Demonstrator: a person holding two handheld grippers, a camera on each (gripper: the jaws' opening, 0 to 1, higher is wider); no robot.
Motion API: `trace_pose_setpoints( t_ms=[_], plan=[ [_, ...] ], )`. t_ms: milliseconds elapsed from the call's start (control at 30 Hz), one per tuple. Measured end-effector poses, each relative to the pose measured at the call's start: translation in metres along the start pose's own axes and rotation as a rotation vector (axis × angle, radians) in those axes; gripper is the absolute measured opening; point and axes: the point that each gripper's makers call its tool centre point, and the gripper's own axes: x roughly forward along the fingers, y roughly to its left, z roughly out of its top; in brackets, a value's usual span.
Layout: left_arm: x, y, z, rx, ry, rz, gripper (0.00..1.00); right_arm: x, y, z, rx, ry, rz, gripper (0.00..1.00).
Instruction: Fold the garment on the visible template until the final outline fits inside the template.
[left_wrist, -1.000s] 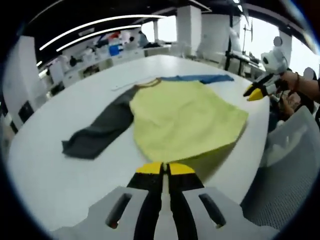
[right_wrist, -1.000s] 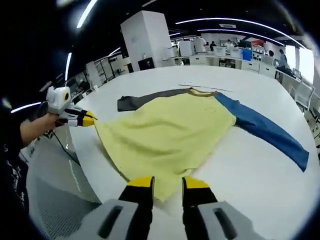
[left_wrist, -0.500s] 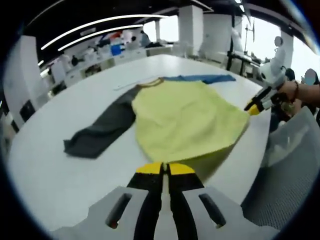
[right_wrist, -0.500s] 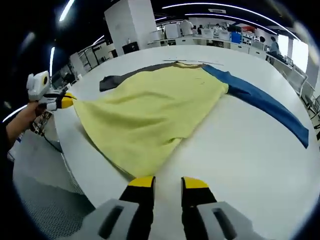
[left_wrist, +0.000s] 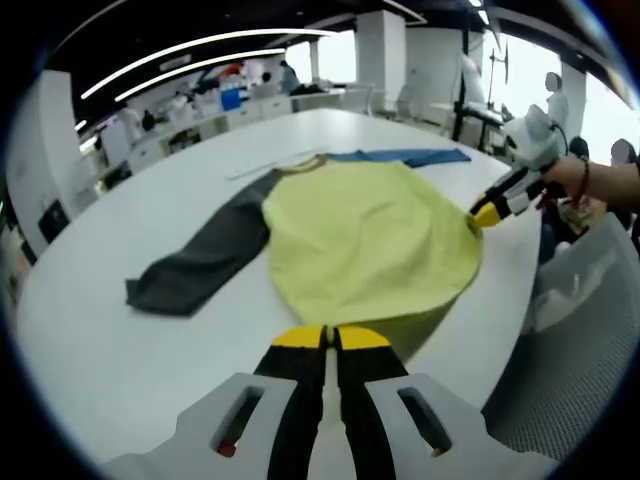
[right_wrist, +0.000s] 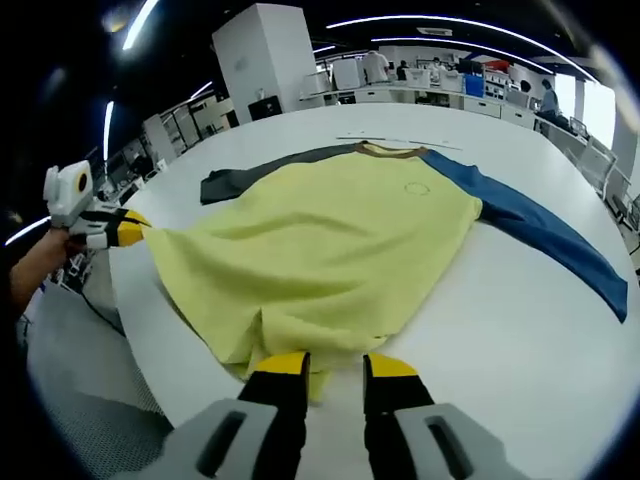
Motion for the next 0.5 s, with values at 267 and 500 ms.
trace_pose_setpoints(
  t_ms=[267,500],
  plan=[
    [0.001,0.003,-0.002,-0.008,0.002,0.001,0.00,0.002,0.001,-0.012,-0.006,0.044,-0.030,0.16],
    [0.002,0.002,-0.002,-0.010,0.001,-0.002,0.00,0.001,0.008,-0.019,-0.090,0.069,-0.061,0.15]
  ],
)
